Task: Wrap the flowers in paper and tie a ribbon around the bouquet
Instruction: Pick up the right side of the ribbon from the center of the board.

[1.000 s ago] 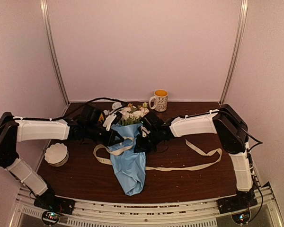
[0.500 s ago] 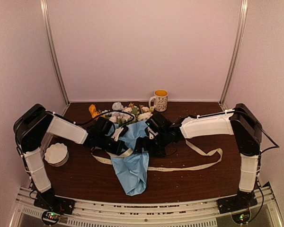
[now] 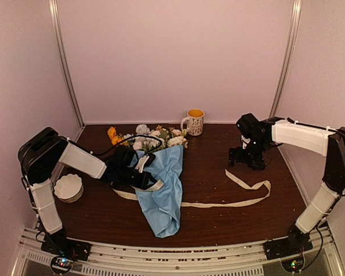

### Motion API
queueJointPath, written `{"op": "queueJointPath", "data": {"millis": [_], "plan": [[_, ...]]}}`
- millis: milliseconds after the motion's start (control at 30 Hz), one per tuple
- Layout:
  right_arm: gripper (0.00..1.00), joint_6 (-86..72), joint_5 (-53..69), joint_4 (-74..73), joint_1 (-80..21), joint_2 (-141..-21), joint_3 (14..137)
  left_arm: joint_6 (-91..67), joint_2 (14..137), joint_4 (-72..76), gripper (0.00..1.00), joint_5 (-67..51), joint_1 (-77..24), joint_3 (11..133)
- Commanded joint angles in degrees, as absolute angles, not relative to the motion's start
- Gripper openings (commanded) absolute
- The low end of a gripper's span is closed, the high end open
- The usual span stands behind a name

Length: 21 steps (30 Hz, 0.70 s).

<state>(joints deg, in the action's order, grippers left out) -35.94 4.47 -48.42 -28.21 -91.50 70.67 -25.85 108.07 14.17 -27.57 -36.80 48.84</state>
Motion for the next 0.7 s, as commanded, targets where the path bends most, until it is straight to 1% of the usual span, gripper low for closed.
{"op": "queueJointPath", "data": {"millis": [0,67,167,267,300,433,467,500,600,667], "plan": [[1.0,-23.96,5.29,-58.47,-22.17,-100.02,72.57,-23.79,111.31,9.91,0.0,-25.94,-37.05,47.15],[1.0,-21.93,0.29,-62.08,-20.7,-104.04,75.95,-23.86,111.16,10.14,0.0,-25.99,-37.0,47.07],[1.0,-16.79,2.01,-64.36,-19.96,-109.55,77.69,-23.99,111.18,10.05,0.0,-26.03,-37.0,47.19],[0.99,-15.02,-0.09,-66.68,-19.95,-113.76,77.01,-23.99,110.9,9.32,0.0,-25.69,-37.01,47.41],[0.97,-14.65,0.14,-66.63,-19.94,-114.54,76.31,-23.99,110.65,9.29,0.0,-25.39,-37.0,47.33],[0.84,-13.14,3.79,-66.58,-20.8,-114.89,73.73,-23.78,109.75,8.64,0.0,-25.42,-37.01,47.39],[0.77,-12.85,4.65,-66.23,-21.17,-114.7,73.4,-23.63,109.51,8.31,0.0,-25.63,-37.05,47.52],[0.67,-12.6,5.79,-65.96,-21.61,-114.48,73.07,-23.43,109.3,7.89,0.0,-25.73,-37.07,47.61],[0.25,-12.7,5.98,-65.71,-23.18,-114.64,73.39,-22.59,108.46,6.72,0.0,-25.06,-37.05,47.72],[0.0,-12.74,6.91,-65.19,-24.49,-114.48,74.25,-22.42,107.75,6.26,0.0,-24.59,-37.01,47.6]]}}
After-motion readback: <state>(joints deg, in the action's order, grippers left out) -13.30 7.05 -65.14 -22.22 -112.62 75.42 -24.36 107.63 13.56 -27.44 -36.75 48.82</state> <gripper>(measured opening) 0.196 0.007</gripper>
